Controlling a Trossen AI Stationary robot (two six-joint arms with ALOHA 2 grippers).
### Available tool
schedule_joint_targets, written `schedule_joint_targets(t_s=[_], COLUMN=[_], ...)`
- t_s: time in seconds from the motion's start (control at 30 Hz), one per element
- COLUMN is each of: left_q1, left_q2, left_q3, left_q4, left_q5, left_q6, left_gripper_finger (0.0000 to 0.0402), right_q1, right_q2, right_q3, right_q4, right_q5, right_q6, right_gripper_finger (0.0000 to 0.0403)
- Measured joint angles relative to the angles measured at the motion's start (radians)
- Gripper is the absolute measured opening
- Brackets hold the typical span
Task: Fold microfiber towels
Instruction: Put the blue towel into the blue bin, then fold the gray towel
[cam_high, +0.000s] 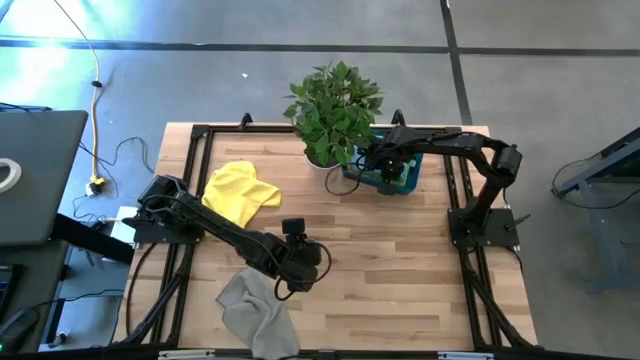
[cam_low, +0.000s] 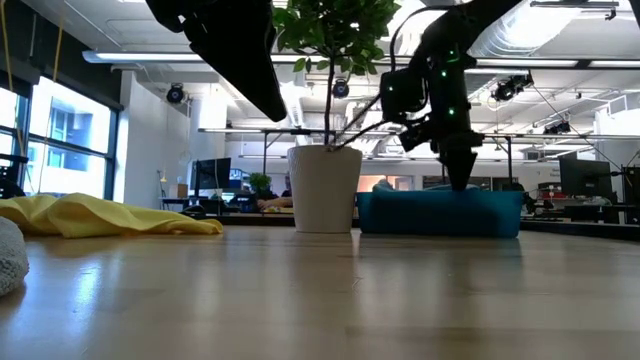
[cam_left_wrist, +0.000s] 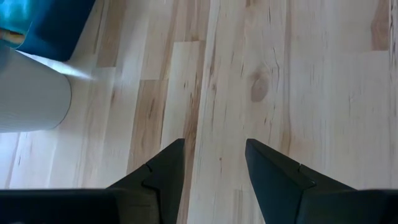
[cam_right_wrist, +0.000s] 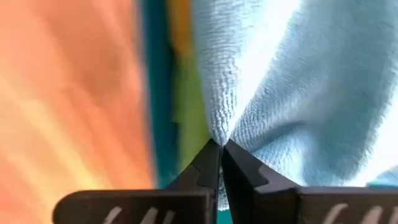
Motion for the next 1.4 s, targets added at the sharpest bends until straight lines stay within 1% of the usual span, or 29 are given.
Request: schedule_joint_targets(t_s=[0.07, 0.1, 0.2, 0.27, 0.37, 0.47, 0.6, 0.77, 0.9, 1.03, 1.17, 1.3, 1.4], left_q1=[0.0, 0.0, 0.0, 0.0, 0.0, 0.0, 0.0, 0.0, 0.0, -0.002, -0.011, -0.038, -0.073], left_q2=[0.0, 0.0, 0.0, 0.0, 0.0, 0.0, 0.0, 0.0, 0.0, 0.0, 0.0, 0.0, 0.0], left_q3=[0.0, 0.0, 0.0, 0.0, 0.0, 0.0, 0.0, 0.0, 0.0, 0.0, 0.0, 0.0, 0.0], left_q4=[0.0, 0.0, 0.0, 0.0, 0.0, 0.0, 0.0, -0.001, -0.001, -0.002, -0.029, -0.12, -0.196], left_q5=[0.0, 0.0, 0.0, 0.0, 0.0, 0.0, 0.0, 0.0, 0.021, 0.074, 0.159, 0.262, 0.363], left_q6=[0.0, 0.0, -0.001, -0.008, -0.019, -0.025, -0.027, -0.032, -0.066, -0.117, -0.169, -0.217, -0.293], left_gripper_finger=[0.0158, 0.0158, 0.0158, 0.0158, 0.0158, 0.0158, 0.0158, 0.0158, 0.0158, 0.0158, 0.0158, 0.0158, 0.0158], right_q1=[0.013, 0.018, 0.031, 0.034, 0.037, 0.04, 0.039, 0.052, 0.084, 0.139, 0.217, 0.315, 0.397], right_q2=[0.0, 0.0, 0.0, 0.0, 0.0, 0.0, 0.0, -0.035, -0.103, -0.188, -0.269, -0.333, -0.363], right_q3=[0.002, 0.002, 0.002, 0.002, 0.002, 0.002, 0.003, 0.003, 0.003, 0.003, 0.001, -0.031, -0.074], right_q4=[0.005, 0.014, 0.052, 0.063, 0.063, 0.058, -0.012, -0.127, -0.149, -0.132, -0.13, -0.069, 0.021], right_q5=[-0.058, -0.07, -0.06, -0.035, -0.008, -0.006, -0.006, -0.009, 0.006, 0.083, 0.154, 0.169, 0.164], right_q6=[0.015, 0.024, 0.066, 0.073, 0.076, 0.099, 0.15, 0.179, 0.223, 0.285, 0.387, 0.456, 0.488], right_gripper_finger=[0.0003, 0.0002, 0.0005, 0.0016, 0.0048, 0.0087, 0.0127, 0.0137, 0.0137, 0.0137, 0.0137, 0.0137, 0.0137])
